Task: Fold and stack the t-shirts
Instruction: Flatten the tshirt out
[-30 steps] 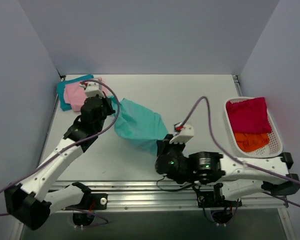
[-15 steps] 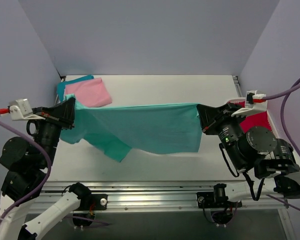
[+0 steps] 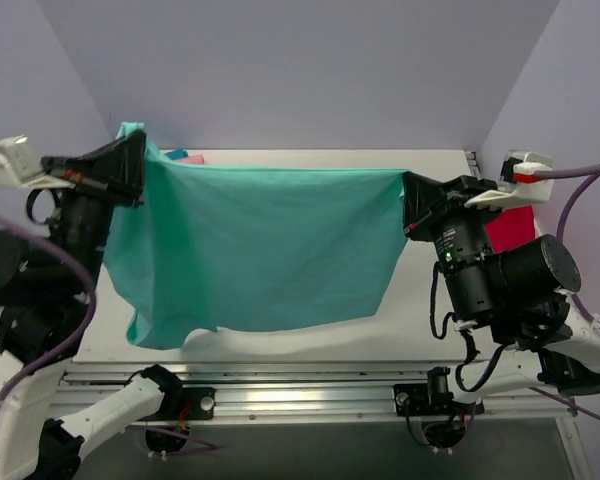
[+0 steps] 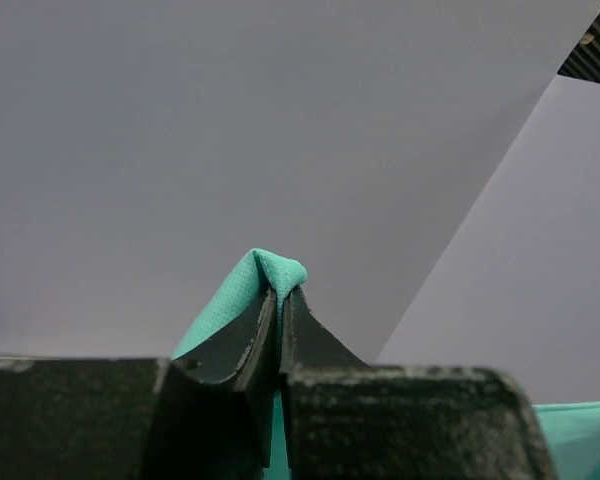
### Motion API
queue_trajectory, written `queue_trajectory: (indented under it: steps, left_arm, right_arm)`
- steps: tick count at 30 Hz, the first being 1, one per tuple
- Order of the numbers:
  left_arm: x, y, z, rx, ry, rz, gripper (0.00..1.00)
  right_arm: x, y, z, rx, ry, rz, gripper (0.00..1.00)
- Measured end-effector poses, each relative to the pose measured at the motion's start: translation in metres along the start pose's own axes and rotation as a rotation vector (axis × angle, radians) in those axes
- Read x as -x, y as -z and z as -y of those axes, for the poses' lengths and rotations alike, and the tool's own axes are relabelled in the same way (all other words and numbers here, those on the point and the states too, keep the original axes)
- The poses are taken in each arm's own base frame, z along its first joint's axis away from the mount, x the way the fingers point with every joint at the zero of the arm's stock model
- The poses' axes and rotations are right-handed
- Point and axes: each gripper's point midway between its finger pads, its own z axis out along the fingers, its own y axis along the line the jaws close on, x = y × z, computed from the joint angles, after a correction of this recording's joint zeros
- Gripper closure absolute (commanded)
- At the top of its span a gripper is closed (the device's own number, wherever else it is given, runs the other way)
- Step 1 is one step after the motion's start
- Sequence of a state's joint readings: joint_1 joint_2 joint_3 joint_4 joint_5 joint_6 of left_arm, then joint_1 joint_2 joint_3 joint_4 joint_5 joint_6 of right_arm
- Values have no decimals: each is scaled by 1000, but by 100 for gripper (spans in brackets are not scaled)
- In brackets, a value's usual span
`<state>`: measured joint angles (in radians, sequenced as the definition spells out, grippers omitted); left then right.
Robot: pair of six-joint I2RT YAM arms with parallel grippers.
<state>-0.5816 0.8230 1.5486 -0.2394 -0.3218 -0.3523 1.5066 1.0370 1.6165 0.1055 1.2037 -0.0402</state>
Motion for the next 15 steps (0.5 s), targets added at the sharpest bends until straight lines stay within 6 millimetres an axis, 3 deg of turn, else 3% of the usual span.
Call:
queue_trajectory:
  steps: [2, 5, 7, 9, 10, 12, 13, 15]
  left_arm:
    - [-14, -26, 1, 16, -23, -13, 98]
    - [-67, -70, -14, 66, -71, -92, 98]
    - [-107, -93, -35, 111, -90, -154, 98]
    - [-159, -110, -64, 151, -102, -241, 98]
    - [-186, -116, -80, 172, -103, -288, 98]
    - [-242, -125, -118, 225, -100, -387, 98]
    - [-266, -131, -133, 248, -97, -424, 98]
    - [-317, -144, -167, 288, -93, -492, 98]
  right_arm:
    - [9, -4, 7, -69, 10, 33, 100]
    - [6, -21, 31, -223, 71, 79, 100]
    - [8, -48, 56, -355, 118, 130, 100]
    - [14, -92, 78, -429, 152, 182, 100]
    - [5, -125, 97, -466, 176, 185, 100]
    - [-34, -182, 133, -485, 208, 125, 100]
    - [-60, -209, 158, -506, 218, 76, 100]
    - [-139, -260, 213, -535, 235, -78, 100]
